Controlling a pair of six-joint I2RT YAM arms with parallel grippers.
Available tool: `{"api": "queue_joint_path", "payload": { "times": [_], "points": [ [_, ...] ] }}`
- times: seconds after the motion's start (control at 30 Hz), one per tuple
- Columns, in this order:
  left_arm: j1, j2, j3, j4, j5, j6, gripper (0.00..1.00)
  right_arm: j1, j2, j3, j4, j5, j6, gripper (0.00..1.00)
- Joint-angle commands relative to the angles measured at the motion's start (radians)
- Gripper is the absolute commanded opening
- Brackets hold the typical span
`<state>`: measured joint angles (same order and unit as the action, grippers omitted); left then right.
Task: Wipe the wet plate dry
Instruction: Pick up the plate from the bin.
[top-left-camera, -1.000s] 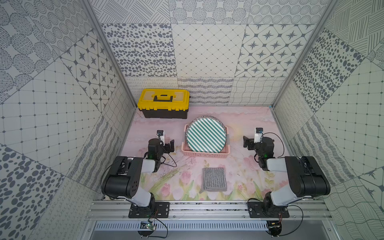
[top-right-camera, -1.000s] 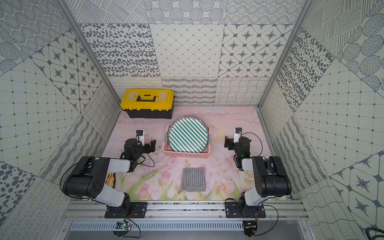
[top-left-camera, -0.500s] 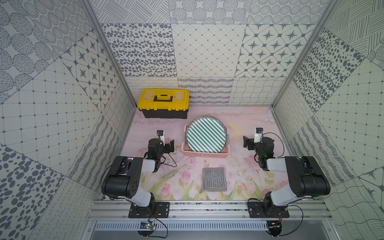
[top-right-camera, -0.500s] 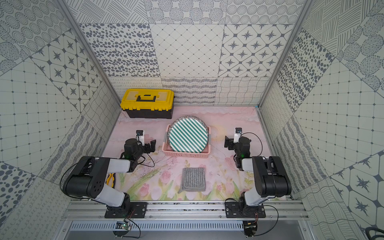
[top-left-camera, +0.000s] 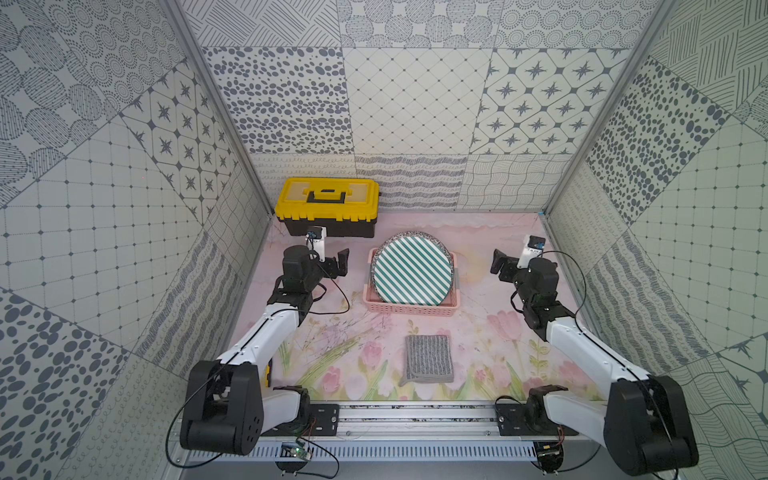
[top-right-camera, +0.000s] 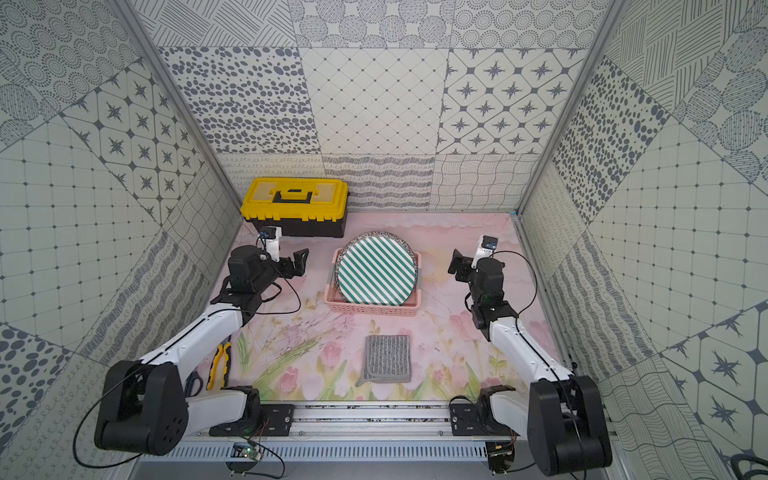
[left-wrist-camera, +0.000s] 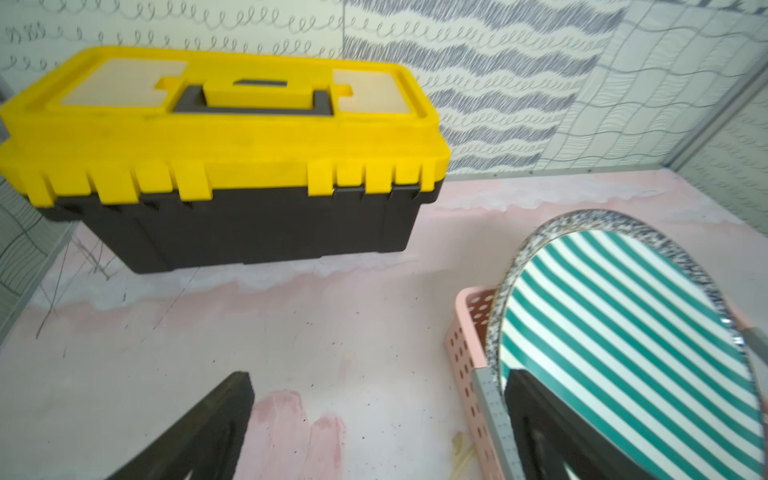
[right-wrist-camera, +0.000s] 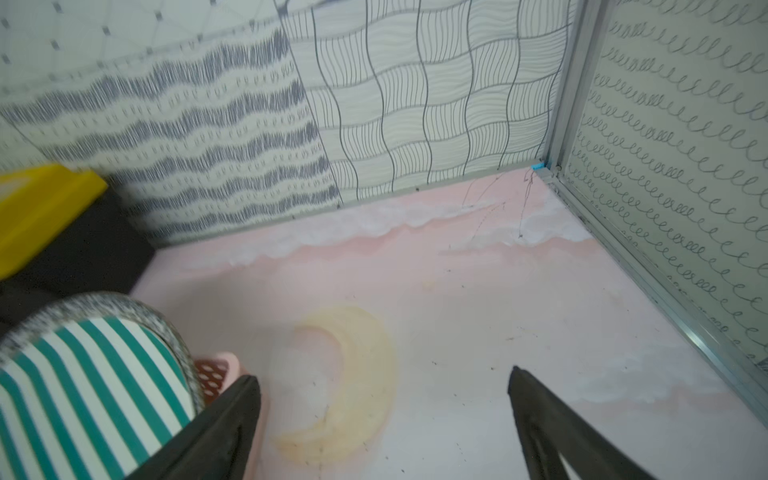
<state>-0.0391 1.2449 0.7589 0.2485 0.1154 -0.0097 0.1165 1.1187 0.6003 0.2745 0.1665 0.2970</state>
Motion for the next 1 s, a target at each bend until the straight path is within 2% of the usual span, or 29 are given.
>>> {"api": "queue_joint_path", "payload": {
  "times": [0.0,0.07,0.13,0.3,0.4,0.5,0.67,0.83,0.97],
  "points": [
    [0.008,-0.089,0.108,-0.593,0.316,0.073,1.00,-0.051,-0.037,0.017,-0.228,-0.127,0.289,0.97],
    [0.008,-0.070,0.109,-0.661,0.419,0.078,1.00,-0.032,-0.036,0.077,-0.314,-0.257,0.312,0.97],
    [0.008,-0.020,0.111,-0.689,0.495,0.095,1.00,0.038,-0.019,0.127,-0.375,-0.296,0.320,0.97],
    [0.006,0.199,0.216,-0.822,0.551,0.098,0.99,0.314,0.113,0.302,-0.577,-0.209,0.193,0.97],
    [0.006,0.299,0.256,-0.872,0.614,0.134,0.94,0.432,0.192,0.358,-0.599,-0.187,0.106,0.95],
    [0.006,0.295,0.212,-0.805,0.630,0.145,0.94,0.448,0.256,0.401,-0.603,-0.233,0.056,0.91],
    [-0.001,0.276,0.170,-0.675,0.615,0.099,0.94,0.446,0.383,0.515,-0.649,-0.224,0.000,0.89],
    [-0.033,0.349,0.177,-0.598,0.614,0.061,0.92,0.433,0.501,0.603,-0.659,-0.158,-0.017,0.83],
    [-0.075,0.385,0.198,-0.596,0.594,0.060,0.92,0.385,0.562,0.646,-0.660,-0.168,0.000,0.82]
  ]
}}
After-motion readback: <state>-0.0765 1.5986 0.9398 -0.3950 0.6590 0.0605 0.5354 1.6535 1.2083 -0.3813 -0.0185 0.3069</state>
